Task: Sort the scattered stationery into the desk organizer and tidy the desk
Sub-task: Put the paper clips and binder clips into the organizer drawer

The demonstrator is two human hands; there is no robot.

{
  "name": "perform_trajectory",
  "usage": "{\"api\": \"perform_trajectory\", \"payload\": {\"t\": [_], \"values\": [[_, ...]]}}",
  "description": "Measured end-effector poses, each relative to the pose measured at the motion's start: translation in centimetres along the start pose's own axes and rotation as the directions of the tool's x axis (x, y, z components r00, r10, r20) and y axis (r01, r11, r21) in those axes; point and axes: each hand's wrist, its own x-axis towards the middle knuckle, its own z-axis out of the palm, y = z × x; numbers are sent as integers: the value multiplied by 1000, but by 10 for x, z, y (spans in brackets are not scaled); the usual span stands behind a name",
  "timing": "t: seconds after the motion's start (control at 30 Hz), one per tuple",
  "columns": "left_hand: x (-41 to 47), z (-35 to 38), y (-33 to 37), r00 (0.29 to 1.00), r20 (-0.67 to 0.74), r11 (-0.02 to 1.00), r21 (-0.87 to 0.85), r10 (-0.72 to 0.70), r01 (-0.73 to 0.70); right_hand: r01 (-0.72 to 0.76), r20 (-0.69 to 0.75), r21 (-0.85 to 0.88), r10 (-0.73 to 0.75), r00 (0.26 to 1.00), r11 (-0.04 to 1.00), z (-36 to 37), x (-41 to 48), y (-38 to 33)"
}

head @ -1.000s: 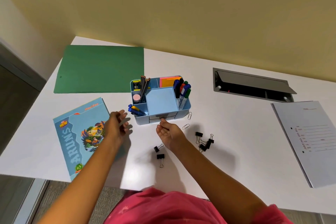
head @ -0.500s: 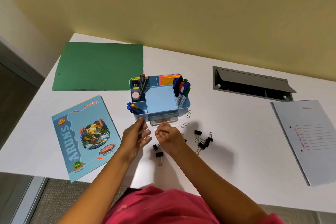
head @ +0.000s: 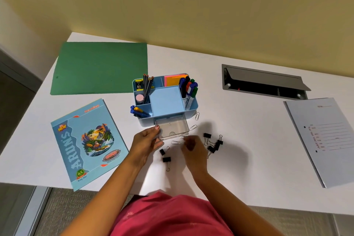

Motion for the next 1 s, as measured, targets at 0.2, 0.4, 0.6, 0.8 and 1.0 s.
{"api": "perform_trajectory", "payload": {"t": [0.2,0.4,0.6,0.8,1.0], "values": [[-1,0,-1,1000,11,1000,-8,5,-5,264,57,-407,-264,963,874,-13,14,26],[-1,0,-1,1000,5,1000,-22,-6,6,335,57,-447,-347,936,829,-11,18,31],[-1,-1,-2,1000,14,1000,-24,-2,3,398,-62,-368,-450,891,840,-14,12,18],[0,-1,-2,1000,18,999,-38,-10,11,327,87,-482,-326,941,813,-5,10,17],[2,-3,-1,1000,20,999,-41,-17,18,363,147,-567,-343,928,740,-4,8,20]]}}
